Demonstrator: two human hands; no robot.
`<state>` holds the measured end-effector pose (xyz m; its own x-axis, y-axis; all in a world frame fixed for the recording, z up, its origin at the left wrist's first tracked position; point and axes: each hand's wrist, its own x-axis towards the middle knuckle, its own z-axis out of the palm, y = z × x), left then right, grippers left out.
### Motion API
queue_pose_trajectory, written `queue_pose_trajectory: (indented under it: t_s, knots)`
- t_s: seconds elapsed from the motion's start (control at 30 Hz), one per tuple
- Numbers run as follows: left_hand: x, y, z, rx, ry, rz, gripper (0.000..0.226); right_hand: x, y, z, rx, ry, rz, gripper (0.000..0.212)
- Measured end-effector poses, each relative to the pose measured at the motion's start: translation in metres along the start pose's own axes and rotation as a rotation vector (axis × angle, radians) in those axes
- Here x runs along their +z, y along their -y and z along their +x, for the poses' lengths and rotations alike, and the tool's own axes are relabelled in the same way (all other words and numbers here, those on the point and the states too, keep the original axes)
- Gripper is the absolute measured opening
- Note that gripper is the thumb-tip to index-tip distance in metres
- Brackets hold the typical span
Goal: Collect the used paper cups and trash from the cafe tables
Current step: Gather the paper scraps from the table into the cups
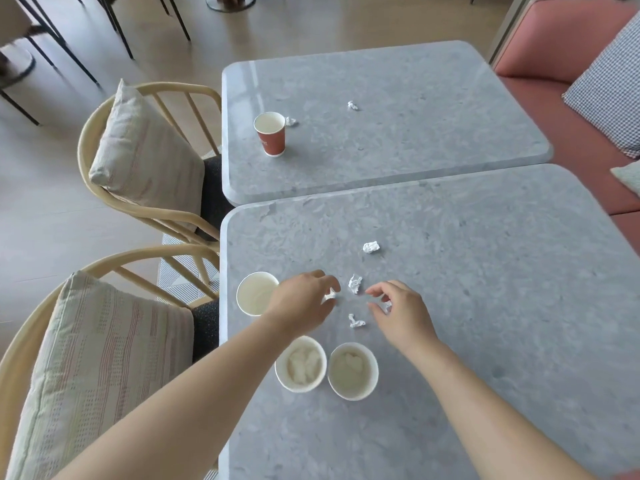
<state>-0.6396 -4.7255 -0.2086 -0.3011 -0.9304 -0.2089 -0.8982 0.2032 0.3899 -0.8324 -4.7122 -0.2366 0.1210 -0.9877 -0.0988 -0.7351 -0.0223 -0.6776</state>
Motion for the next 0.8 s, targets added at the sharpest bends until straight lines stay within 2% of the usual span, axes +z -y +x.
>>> queue_pose_trajectory:
  t_s: [0.23,0.37,0.53,0.7,0.8]
  knots:
    - [0.023,-0.003,0.032,-0.010,0.190,0.012,0.026,0.023,-0.024,0.015,0.049,0.277,-0.113,0.023]
    - [0.033,0.002,0.046,-0.025,0.237,0.034,0.028,0.036,-0.032,0.019,0.058,0.353,-0.132,0.023]
    - [0.045,0.011,0.052,-0.031,0.303,0.055,0.026,0.045,-0.036,0.023,0.011,0.333,-0.160,0.008]
    - [0.048,0.020,0.058,-0.058,0.327,0.006,0.018,0.040,-0.034,0.041,-0.016,0.102,-0.131,0.004]
    - [0.042,0.025,0.060,-0.091,0.288,-0.040,0.019,0.039,-0.032,0.054,-0.029,0.061,-0.134,0.005]
